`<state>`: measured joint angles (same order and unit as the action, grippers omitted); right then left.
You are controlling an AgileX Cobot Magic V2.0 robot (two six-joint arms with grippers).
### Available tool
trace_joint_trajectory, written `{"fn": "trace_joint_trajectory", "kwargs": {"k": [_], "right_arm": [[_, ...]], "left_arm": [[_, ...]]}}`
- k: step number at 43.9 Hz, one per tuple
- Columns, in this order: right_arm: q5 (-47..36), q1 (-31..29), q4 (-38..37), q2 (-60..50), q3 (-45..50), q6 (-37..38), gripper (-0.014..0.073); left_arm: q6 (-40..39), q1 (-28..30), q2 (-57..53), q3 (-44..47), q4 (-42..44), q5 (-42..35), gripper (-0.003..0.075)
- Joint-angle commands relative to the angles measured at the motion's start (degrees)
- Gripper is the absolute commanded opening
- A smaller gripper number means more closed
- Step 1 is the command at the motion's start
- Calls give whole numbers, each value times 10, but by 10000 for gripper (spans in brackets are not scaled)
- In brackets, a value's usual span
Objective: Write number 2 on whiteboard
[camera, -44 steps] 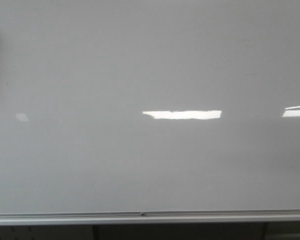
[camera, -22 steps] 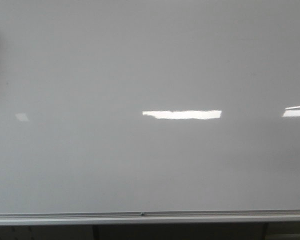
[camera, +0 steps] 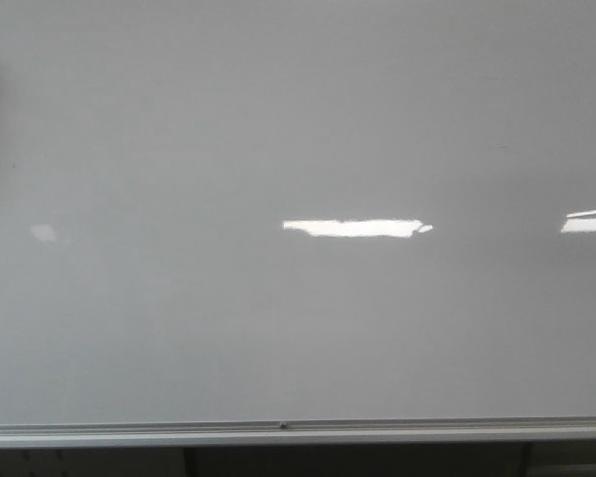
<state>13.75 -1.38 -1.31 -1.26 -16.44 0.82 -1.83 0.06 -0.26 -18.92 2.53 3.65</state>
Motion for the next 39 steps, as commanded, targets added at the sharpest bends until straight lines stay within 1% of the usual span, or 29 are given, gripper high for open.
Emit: {"fn": "trace_joint_trajectory", "kwargs": {"k": [1, 10, 14, 19, 24, 30, 39], "right_arm": [[9, -1, -11, 26, -62, 1, -66], [93, -1, -11, 106, -153, 1, -66], [132, -1, -11, 150, -188, 1, -66], [179, -1, -10, 202, -219, 1, -66], [232, -1, -8, 253, -235, 1, -66], [271, -1, -7, 300, -236, 1, -66], [271, -1, -6, 345, -233, 1, -66]], "left_arm": [[-1, 0, 20, -63, -5, 12, -20], [-1, 0, 101, -157, -5, 111, -20], [-1, 0, 143, -192, -5, 169, -20], [-1, 0, 186, -211, -5, 220, -20], [-1, 0, 223, -211, -5, 243, -20], [-1, 0, 258, -211, -5, 264, -20], [-1, 0, 294, -211, -25, 290, -20]]}}
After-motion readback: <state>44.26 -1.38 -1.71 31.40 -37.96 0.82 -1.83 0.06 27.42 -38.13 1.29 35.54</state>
